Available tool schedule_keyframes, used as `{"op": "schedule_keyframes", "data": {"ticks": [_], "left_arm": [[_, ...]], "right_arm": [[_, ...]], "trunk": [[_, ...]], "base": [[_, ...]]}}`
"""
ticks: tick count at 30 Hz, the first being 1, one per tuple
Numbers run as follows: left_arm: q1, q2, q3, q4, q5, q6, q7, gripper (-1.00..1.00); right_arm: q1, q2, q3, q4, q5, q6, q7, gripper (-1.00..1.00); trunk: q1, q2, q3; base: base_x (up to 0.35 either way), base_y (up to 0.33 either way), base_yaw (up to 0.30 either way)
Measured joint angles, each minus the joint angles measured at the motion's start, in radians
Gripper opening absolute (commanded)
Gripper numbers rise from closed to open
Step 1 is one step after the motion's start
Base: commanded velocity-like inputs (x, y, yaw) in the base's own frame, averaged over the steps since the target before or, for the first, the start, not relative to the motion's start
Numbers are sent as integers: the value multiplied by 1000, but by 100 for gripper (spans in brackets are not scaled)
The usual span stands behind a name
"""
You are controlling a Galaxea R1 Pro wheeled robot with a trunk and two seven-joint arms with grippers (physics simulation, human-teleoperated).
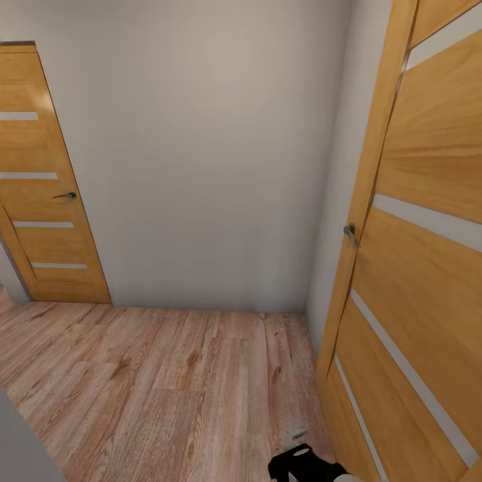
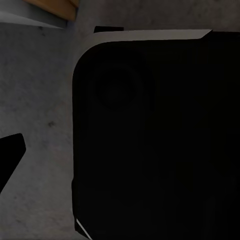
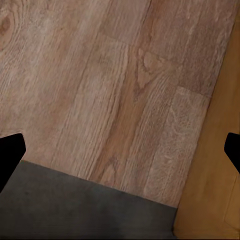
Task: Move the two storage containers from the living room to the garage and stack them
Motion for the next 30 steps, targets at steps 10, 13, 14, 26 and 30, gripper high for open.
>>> {"op": "schedule_keyframes", "data": {"ticks": [10, 13, 14, 26, 30], "left_arm": [[0, 0, 0, 0, 0, 0, 0, 100], [0, 0, 1, 0, 0, 0, 0, 100], [0, 0, 1, 0, 0, 0, 0, 100], [0, 0, 1, 0, 0, -1, 0, 100], [0, 0, 1, 0, 0, -1, 0, 100]], "right_arm": [[73, 0, 0, 49, 6, -40, 14, 100], [100, -1, 0, 64, 6, -81, 57, 100], [109, -1, 0, 66, 6, -87, 69, 100], [222, -75, 1, 70, 8, -158, 140, 100], [248, -86, 1, 70, 8, -169, 142, 100]], "trunk": [[0, 0, 0], [0, 0, 0], [0, 0, 0], [0, 0, 0], [0, 0, 0]], "base": [[0, 0, 0], [0, 0, 0], [0, 0, 0], [0, 0, 0], [0, 0, 0]]}}
